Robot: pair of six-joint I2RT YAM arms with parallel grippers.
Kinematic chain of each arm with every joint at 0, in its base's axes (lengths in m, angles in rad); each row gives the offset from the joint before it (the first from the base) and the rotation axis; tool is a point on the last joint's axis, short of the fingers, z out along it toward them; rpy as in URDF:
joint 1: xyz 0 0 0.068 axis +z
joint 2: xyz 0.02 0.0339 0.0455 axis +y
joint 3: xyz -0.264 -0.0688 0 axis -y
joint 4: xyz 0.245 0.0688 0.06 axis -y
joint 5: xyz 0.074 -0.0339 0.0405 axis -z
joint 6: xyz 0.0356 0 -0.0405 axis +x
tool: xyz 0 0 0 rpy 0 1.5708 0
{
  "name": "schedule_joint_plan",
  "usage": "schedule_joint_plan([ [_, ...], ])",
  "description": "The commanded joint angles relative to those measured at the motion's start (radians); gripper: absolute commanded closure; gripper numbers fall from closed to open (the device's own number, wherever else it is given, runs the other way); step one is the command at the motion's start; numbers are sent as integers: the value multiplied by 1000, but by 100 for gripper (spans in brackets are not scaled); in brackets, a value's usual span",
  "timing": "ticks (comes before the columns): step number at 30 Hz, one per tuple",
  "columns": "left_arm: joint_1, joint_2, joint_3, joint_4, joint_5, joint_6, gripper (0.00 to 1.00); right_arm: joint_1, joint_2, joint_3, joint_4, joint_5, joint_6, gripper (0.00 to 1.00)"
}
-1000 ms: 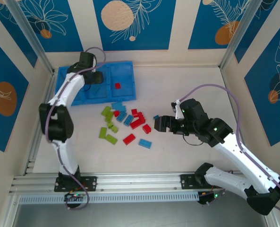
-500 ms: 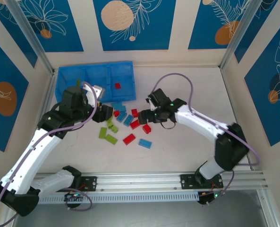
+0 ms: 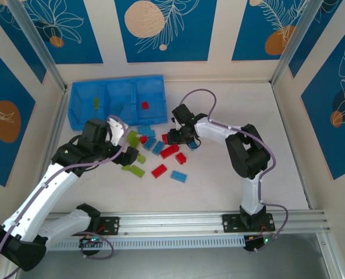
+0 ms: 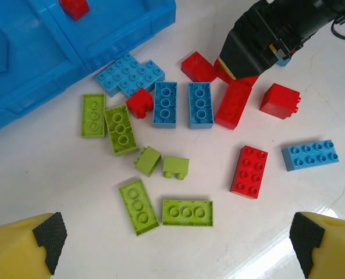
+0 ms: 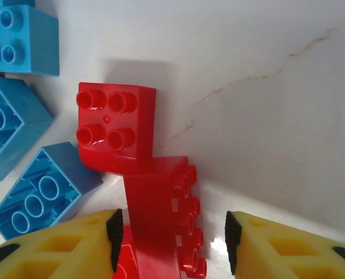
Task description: Sort the legos into containers by color
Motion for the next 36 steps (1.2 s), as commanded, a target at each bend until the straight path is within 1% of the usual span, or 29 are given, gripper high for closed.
schedule_joint_plan([
  [1, -4, -16, -17, -17, -26, 19, 0, 3, 10, 4, 16, -33, 17, 49],
  [8, -4, -27, -27, -11, -38, 16, 0, 6, 53, 7, 15, -29, 24, 56],
  [9, -4, -27, -27, -11, -37, 16, 0, 4, 51, 17, 9, -27, 25, 59],
  [12, -4, -27, -30, -11, -41, 14, 0, 3, 16, 34, -3, -21, 24, 75],
  [13, -4, -29, -29, -11, -44, 14, 0, 7, -8, 36, -5, -10, 25, 76],
  [16, -4, -34, -32, -10, -52, 11, 0, 38, -115, 22, 11, 74, 18, 79],
  [19, -4, -46, -35, -6, -68, 6, 0, 94, -230, 9, 64, 175, -2, 82],
  [21, -4, -59, -39, 2, -77, 1, 0, 125, -265, 24, 109, 226, -11, 82],
  [23, -4, -72, -45, 10, -86, -2, 0, 145, -256, 52, 171, 256, -27, 82],
  [24, -4, -78, -49, 15, -94, -4, 0, 151, -230, 80, 204, 268, -37, 82],
  [26, -4, -83, -53, 19, -118, -4, 0, 148, -145, 187, 220, 281, -48, 82],
  [28, -4, -82, -58, 18, -144, -1, 0, 138, -7, 325, 203, 314, -75, 82],
  [30, -4, -81, -59, 15, -152, 1, 0, 123, 124, 487, 155, 333, -94, 82],
  [33, -4, -82, -62, 19, -162, 2, 0, 94, 312, 755, 41, 299, -91, 81],
  [34, -4, -82, -65, 21, -169, 3, 0, 88, 369, 845, 0, 280, -102, 77],
  [35, -4, -81, -67, 22, -174, 5, 0, 85, 422, 945, -33, 268, -116, 69],
  [36, -4, -78, -67, 20, -182, 5, 0, 85, 469, 1040, -78, 261, -136, 56],
])
